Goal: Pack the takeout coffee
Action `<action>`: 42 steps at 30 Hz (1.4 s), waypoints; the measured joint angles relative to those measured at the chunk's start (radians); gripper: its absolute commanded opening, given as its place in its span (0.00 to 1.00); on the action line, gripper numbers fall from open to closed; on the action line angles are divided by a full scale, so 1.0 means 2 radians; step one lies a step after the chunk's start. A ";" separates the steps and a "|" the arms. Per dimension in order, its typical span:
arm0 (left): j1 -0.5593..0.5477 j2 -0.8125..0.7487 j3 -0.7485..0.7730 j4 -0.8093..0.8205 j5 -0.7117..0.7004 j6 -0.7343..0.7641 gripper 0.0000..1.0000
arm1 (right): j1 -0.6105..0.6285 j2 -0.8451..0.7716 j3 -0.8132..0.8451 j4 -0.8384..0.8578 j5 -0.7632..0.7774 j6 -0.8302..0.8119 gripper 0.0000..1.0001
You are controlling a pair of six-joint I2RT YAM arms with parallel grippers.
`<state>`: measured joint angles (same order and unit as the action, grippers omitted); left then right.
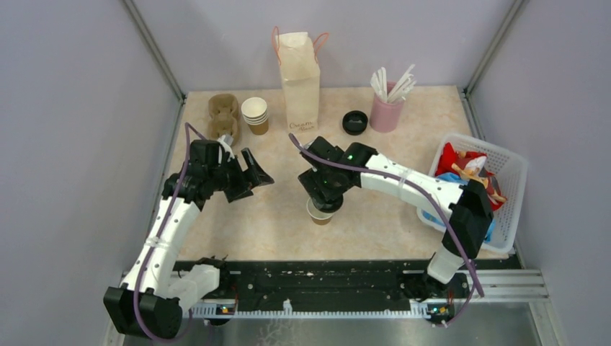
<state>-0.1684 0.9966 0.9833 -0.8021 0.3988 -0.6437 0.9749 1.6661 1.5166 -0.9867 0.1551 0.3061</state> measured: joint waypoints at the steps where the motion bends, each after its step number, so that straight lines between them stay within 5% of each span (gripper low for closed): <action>1: 0.000 0.000 -0.002 0.000 0.000 0.001 0.91 | 0.000 0.003 0.000 0.000 0.000 -0.002 0.80; 24: 0.000 0.001 -0.004 -0.002 0.005 0.010 0.91 | 0.006 0.038 -0.002 0.023 -0.024 -0.022 0.83; 32: 0.000 0.002 -0.004 -0.002 0.014 0.010 0.92 | 0.004 0.035 -0.002 0.029 -0.031 -0.007 0.94; 42: 0.000 0.009 -0.006 0.002 0.031 0.011 0.92 | -0.091 -0.051 -0.059 0.081 -0.130 0.054 0.99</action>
<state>-0.1684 1.0138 0.9722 -0.7982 0.4618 -0.6209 0.7929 1.5631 1.3979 -0.8238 -0.1047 0.4137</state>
